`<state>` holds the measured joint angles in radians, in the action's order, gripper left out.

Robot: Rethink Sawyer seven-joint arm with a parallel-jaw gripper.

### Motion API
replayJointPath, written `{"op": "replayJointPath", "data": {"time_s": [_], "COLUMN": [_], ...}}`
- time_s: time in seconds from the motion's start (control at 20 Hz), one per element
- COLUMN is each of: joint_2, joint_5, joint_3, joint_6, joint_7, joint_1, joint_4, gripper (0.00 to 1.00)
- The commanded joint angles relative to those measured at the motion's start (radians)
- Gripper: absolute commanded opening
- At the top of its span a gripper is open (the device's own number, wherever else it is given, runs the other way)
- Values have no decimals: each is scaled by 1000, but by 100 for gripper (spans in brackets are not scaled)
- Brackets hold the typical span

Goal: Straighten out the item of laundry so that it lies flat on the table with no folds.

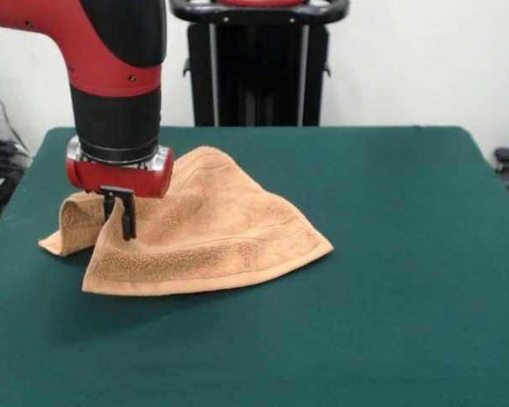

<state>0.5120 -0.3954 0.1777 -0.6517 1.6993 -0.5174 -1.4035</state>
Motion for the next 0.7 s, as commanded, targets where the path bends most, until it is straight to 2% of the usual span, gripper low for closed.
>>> {"op": "replayJointPath", "data": {"time_s": [0.05,0.2,0.7], "joint_2": [-106,-149,-249], "joint_5": [22,26,38], "joint_3": [74,75,71], "joint_6": [37,-4,-7], "joint_7": [64,52,83], "joint_1": [47,53,93], "joint_4": [-10,34,148], "gripper": [0,0,0]}}
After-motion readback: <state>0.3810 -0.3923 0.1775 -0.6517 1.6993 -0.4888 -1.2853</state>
